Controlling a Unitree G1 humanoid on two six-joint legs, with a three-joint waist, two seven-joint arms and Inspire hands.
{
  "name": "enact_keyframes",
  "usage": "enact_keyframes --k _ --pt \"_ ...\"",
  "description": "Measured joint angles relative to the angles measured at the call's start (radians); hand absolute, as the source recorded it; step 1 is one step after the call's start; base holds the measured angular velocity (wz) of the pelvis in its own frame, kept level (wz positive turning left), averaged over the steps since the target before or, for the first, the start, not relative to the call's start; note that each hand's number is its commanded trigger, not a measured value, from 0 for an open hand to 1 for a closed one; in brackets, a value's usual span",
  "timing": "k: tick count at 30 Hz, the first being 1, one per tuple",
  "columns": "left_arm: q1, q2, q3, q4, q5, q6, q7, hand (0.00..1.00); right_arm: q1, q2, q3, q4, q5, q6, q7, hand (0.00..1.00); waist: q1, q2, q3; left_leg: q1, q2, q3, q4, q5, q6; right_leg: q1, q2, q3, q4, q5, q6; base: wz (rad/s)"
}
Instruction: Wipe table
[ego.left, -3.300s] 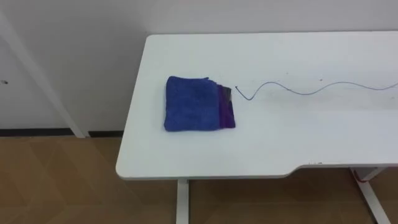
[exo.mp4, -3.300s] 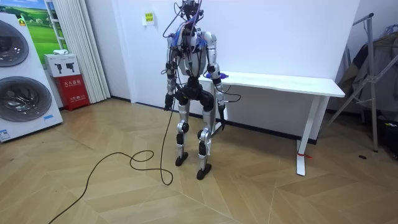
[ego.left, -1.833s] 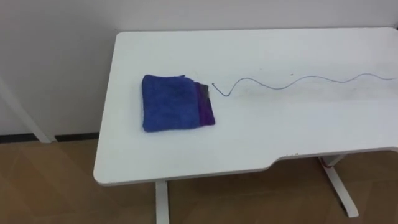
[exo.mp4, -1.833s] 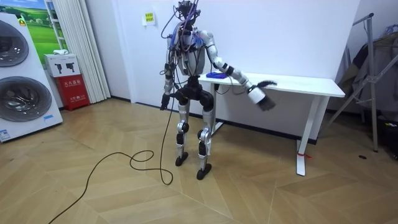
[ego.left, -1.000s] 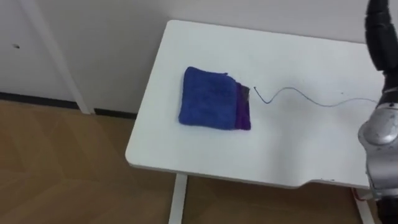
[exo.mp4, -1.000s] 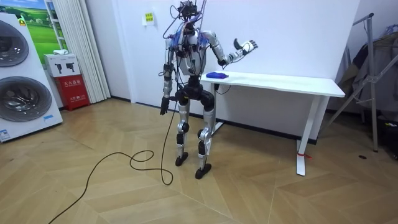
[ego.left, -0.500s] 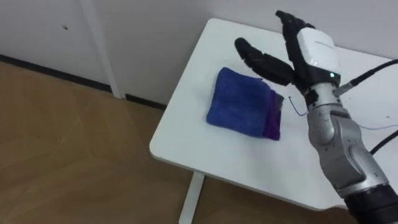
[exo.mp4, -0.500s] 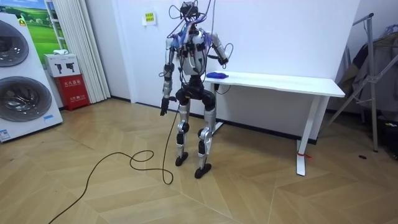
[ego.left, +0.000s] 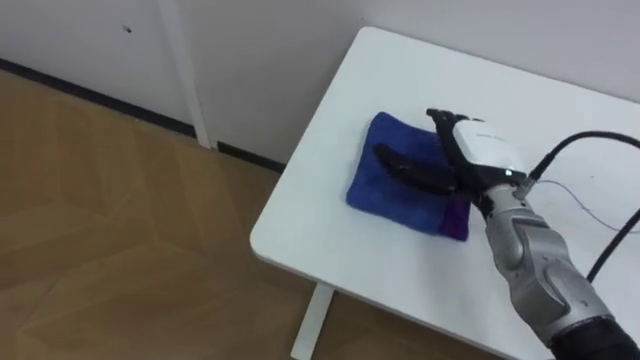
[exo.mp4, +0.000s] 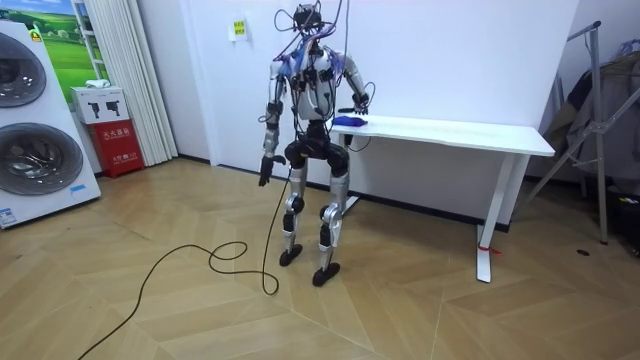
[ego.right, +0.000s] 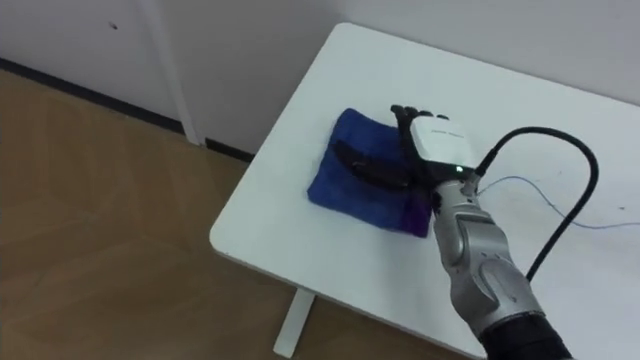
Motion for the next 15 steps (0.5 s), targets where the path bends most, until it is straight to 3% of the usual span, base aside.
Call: enact_keyframes --k 1,2,3,4,5,7,8,15 --pt "-0.003 0.001 -0.011 0.000 0.008 -0.001 -0.003 0.00 0.008 0.000 -0.008 0.029 0.000 -0.006 0.000 0.00 0.000 0.012 0.0008 0.013 0.024 -0.075 -0.009 0.006 -0.002 -0.040 0.006 -0.010 0.074 -0.008 0.004 -0.31" --pt "-0.008 0.011 -0.015 -0.001 0.009 -0.013 -0.004 0.00 0.018 0.003 -0.010 0.039 -0.004 -0.019 0.000 0.00 0.019 0.020 0.0034 0.015 0.044 -0.156 -0.007 0.006 -0.003 -0.085 0.028 0.038 0.031 -0.012 -0.007 -0.54" --pt "-0.007 0.013 -0.006 0.002 0.009 -0.018 -0.006 0.00 0.019 0.004 -0.009 0.037 -0.022 -0.031 0.000 0.00 0.025 0.017 0.0031 0.011 0.049 -0.177 -0.006 0.004 -0.007 -0.111 0.039 0.057 -0.030 0.015 -0.016 -0.51" --pt "-0.002 0.006 0.016 0.015 0.013 -0.014 -0.011 0.00 0.035 0.006 -0.004 0.033 -0.057 -0.046 -0.002 0.00 0.009 0.021 -0.0088 0.005 0.060 -0.166 -0.010 0.002 -0.029 -0.097 0.053 0.033 -0.050 0.082 -0.051 -0.05" --pt "0.005 0.005 0.020 0.016 0.015 -0.015 -0.017 0.00 0.060 0.006 -0.004 0.037 -0.061 -0.037 -0.002 0.00 -0.017 0.021 -0.0079 0.014 0.063 -0.099 -0.018 0.005 -0.035 -0.078 0.052 0.012 -0.050 0.084 -0.052 0.27" --pt "0.000 0.004 0.017 0.009 0.014 -0.021 -0.028 0.00 0.089 0.005 -0.009 0.045 -0.069 -0.024 0.000 0.00 -0.041 0.022 -0.0068 0.023 0.065 -0.010 -0.026 0.011 -0.032 -0.059 0.052 0.019 -0.050 0.083 -0.051 0.41" --pt "0.001 0.006 0.006 0.002 0.013 -0.022 -0.028 0.00 0.095 0.004 -0.009 0.045 -0.071 -0.024 -0.001 0.00 -0.040 0.020 -0.0061 0.033 0.066 0.015 -0.035 0.017 -0.031 -0.058 0.053 0.026 -0.049 0.083 -0.049 0.21" --pt "-0.014 0.004 -0.004 0.003 0.013 -0.015 -0.024 0.00 0.118 0.001 -0.012 0.043 -0.103 -0.025 -0.014 0.00 -0.034 0.012 -0.0084 0.037 0.041 0.034 -0.039 0.016 -0.028 -0.061 0.039 0.012 -0.052 0.082 -0.041 0.02"
